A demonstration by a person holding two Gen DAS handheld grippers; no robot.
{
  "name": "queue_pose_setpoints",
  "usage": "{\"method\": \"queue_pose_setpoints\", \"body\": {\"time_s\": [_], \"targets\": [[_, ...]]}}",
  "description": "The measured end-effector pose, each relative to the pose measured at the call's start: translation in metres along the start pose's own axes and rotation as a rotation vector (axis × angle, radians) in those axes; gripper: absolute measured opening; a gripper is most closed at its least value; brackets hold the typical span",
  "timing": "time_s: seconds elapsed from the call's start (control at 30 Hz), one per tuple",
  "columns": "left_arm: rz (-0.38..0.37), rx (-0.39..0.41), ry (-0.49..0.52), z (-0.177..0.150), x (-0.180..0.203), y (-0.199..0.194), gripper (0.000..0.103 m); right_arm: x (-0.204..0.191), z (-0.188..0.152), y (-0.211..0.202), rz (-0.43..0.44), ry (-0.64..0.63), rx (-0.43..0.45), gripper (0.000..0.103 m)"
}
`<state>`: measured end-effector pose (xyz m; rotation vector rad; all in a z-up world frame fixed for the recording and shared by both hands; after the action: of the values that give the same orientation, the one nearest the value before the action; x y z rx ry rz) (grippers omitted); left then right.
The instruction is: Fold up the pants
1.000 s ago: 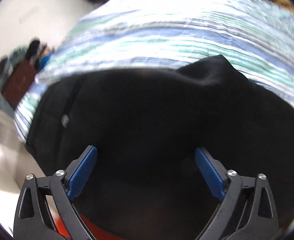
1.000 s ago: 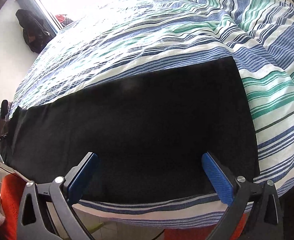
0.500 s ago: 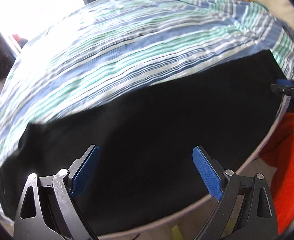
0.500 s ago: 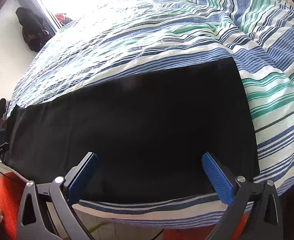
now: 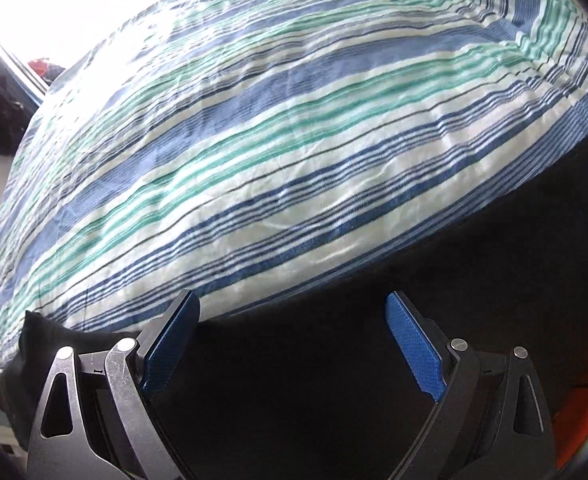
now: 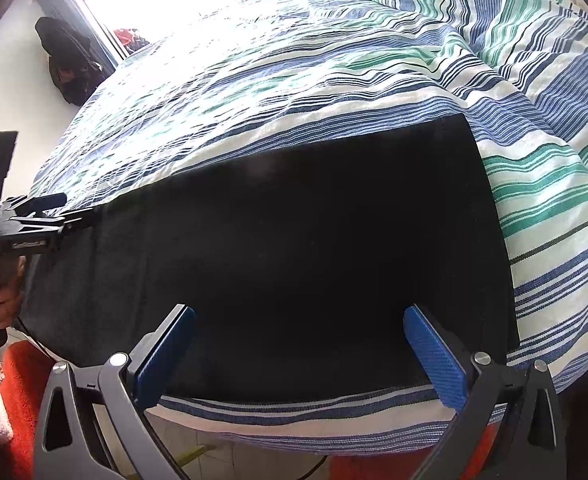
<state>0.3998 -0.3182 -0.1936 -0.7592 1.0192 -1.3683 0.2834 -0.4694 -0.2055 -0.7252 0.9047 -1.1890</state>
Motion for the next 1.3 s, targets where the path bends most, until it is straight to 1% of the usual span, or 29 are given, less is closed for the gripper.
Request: {"method": "queue_pose_setpoints", "body": {"time_s": [0.07,0.2,0.27,0.3,0.37,0.43,0.5,0.53,0.57,0.6,0.67,0.7,0.77,0.83,0.87,0.9,0.93,0.97,1.0,1.03,1.1,1.13,1.23,1.3], "targets": [[-0.004,0.013,0.014,-0.016,0.003,-0.005,0.095,0.001,-0.001,-0.001,0.01,-0.001,0.004,0.103],[-0.048,0.024,0.047,-0.059,0.0,-0.03,0.095,0.004,-0.002,-0.005,0.041,0.018,0.032,0.103],[-0.057,0.031,0.069,-0.083,0.0,-0.039,0.095,0.008,-0.003,-0.01,0.062,0.043,0.066,0.103],[-0.059,0.034,0.08,-0.095,0.002,-0.044,0.095,0.011,-0.003,-0.014,0.08,0.063,0.098,0.103],[-0.064,0.045,0.095,-0.112,0.004,-0.049,0.095,0.017,-0.006,-0.029,0.133,0.114,0.195,0.102],[-0.061,0.054,0.09,-0.121,0.006,-0.052,0.095,0.03,-0.013,-0.051,0.208,0.19,0.344,0.102],[-0.064,0.047,0.059,-0.122,0.007,-0.049,0.096,0.048,-0.027,-0.076,0.224,0.291,0.493,0.102],[-0.073,0.041,0.039,-0.122,0.006,-0.048,0.096,0.059,-0.035,-0.086,0.224,0.352,0.55,0.102],[-0.083,0.032,0.019,-0.121,0.005,-0.047,0.097,0.071,-0.043,-0.093,0.224,0.423,0.59,0.102],[-0.092,0.025,0.004,-0.12,0.003,-0.046,0.097,0.083,-0.053,-0.098,0.227,0.508,0.61,0.102],[-0.108,0.016,-0.014,-0.119,0.0,-0.044,0.099,0.102,-0.07,-0.102,0.248,0.634,0.611,0.102],[-0.113,0.015,-0.018,-0.119,0.0,-0.044,0.099,0.109,-0.077,-0.101,0.262,0.676,0.595,0.102],[-0.115,0.019,-0.021,-0.119,-0.001,-0.044,0.099,0.116,-0.082,-0.096,0.295,0.72,0.538,0.102],[-0.109,0.022,-0.021,-0.117,0.0,-0.043,0.099,0.115,-0.084,-0.087,0.341,0.727,0.469,0.1],[-0.108,0.021,-0.021,-0.117,0.0,-0.042,0.099,0.112,-0.083,-0.078,0.338,0.735,0.421,0.095],[-0.108,0.018,-0.022,-0.116,0.001,-0.043,0.099,0.109,-0.082,-0.071,0.332,0.742,0.371,0.086],[-0.109,0.016,-0.023,-0.116,0.001,-0.043,0.099,0.106,-0.08,-0.066,0.331,0.732,0.334,0.079],[-0.11,0.015,-0.024,-0.116,0.001,-0.044,0.099,0.104,-0.078,-0.06,0.32,0.71,0.301,0.066],[-0.11,0.015,-0.025,-0.116,0.001,-0.044,0.099,0.102,-0.075,-0.058,0.288,0.679,0.27,0.054],[-0.11,0.015,-0.025,-0.116,0.001,-0.044,0.099,0.1,-0.072,-0.055,0.242,0.649,0.243,0.048],[-0.107,0.017,-0.026,-0.116,0.002,-0.042,0.099,0.1,-0.065,-0.049,0.17,0.605,0.204,0.016],[-0.105,0.017,-0.026,-0.113,0.005,-0.04,0.099,0.1,-0.063,-0.047,0.141,0.586,0.195,0.01],[-0.106,0.024,-0.034,-0.114,0.003,-0.046,0.099,0.098,-0.053,-0.047,0.077,0.515,0.194,0.009],[-0.109,0.039,-0.032,-0.115,0.005,-0.051,0.098,0.093,-0.046,-0.058,0.055,0.45,0.24,0.008]]}}
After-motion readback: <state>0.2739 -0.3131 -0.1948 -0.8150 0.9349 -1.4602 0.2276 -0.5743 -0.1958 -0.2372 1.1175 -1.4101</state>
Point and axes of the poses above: each gripper's, at about its wrist camera, not at the fingertips, and y roughly the way its jaws point, x to its right, z to its top, the point moved 2 cm from there along y, roughly the way its jaws point, and after that the axes turned 13 degrees about -y, right-handed, at the moved point
